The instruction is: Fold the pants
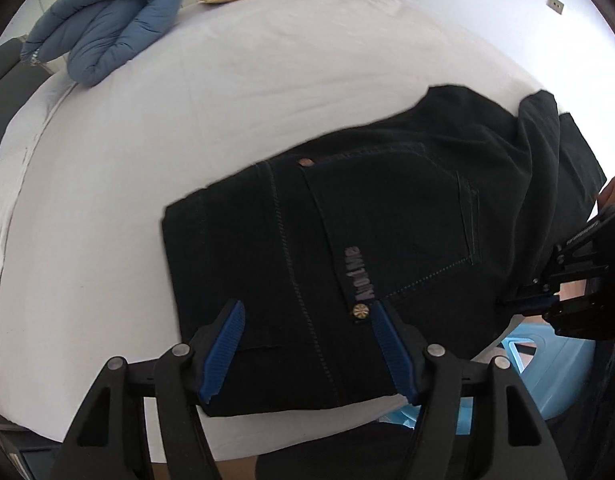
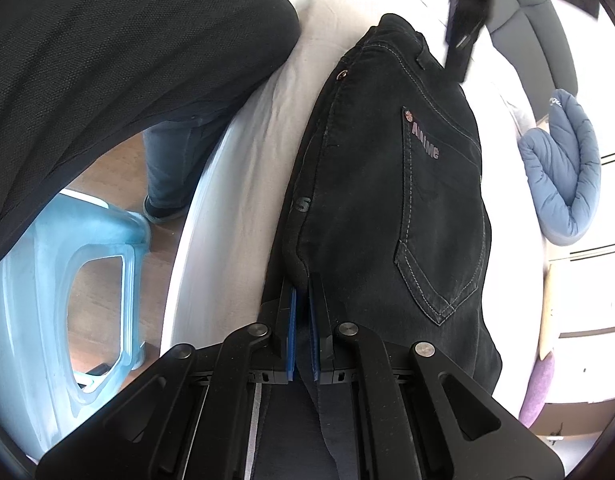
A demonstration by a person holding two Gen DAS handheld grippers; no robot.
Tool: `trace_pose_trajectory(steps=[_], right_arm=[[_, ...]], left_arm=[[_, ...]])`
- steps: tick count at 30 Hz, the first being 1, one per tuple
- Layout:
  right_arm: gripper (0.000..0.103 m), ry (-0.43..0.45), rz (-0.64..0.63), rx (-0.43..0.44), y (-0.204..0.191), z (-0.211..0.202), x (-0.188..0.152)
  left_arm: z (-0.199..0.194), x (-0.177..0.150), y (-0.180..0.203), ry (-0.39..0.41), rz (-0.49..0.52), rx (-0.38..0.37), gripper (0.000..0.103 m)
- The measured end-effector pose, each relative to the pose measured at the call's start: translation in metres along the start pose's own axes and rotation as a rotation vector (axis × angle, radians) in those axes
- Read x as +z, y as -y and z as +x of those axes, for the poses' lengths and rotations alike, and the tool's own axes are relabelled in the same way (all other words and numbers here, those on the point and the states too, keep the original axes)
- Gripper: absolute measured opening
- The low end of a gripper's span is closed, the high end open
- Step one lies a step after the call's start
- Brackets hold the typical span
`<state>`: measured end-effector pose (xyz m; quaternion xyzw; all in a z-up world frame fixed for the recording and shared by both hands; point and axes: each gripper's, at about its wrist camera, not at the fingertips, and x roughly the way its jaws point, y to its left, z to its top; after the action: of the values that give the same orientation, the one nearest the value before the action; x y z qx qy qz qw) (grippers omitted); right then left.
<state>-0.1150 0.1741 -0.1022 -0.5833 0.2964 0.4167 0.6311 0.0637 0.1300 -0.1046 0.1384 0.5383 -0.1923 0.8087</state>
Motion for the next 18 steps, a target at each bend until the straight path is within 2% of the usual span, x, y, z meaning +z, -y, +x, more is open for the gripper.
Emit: trace_pose_trajectory(steps=[2,3,5,7,9,11,13,15,16,17,18], right_arm=[[0.006,0.0,0.009,-0.004,0.0,-0.001,0.0],[0.005,0.001,0.011,-0.008,-0.001,-0.001,0.0],[0.005,-0.001,0.017,-0.018,-0.001,-0.001,0.0],[0.005,-0.003,0.04,-0.033,-0.002,-0.001,0.001],[0.006,0.001,0.088,-0.048,-0.001,-0.002,0.001],[0.006,0.015,0.166,-0.062,0.0,-0.005,-0.001],[0.006,0.034,0.259,-0.063,0.003,-0.011,-0.005],[0.008,0.052,0.377,-0.064,0.007,-0.024,-0.014],[0.008,0.062,0.439,-0.062,0.01,-0.031,-0.022],[0.008,0.073,0.511,-0.051,0.014,-0.039,-0.03],[0.008,0.093,0.64,-0.021,0.023,-0.05,-0.047]], left_arm=[[0.037,-0.007,0.004,-0.095,0.024,0.027,0.071],[0.043,-0.01,0.003,-0.08,0.017,0.028,0.076],[0.043,-0.009,-0.006,-0.073,-0.031,-0.002,0.076],[0.036,-0.003,-0.001,-0.091,-0.002,0.051,0.074],[0.018,0.008,0.012,-0.046,0.023,0.084,0.067],[-0.005,0.023,0.027,0.056,0.016,0.045,0.068],[-0.007,0.035,0.041,0.084,0.001,-0.011,0.07],[0.01,0.041,0.054,0.059,0.017,-0.038,0.07],[0.032,0.044,0.063,0.011,0.023,-0.048,0.07],[0.056,0.04,0.067,-0.075,0.018,-0.068,0.07],[0.069,0.034,0.066,-0.096,0.02,-0.051,0.073]])
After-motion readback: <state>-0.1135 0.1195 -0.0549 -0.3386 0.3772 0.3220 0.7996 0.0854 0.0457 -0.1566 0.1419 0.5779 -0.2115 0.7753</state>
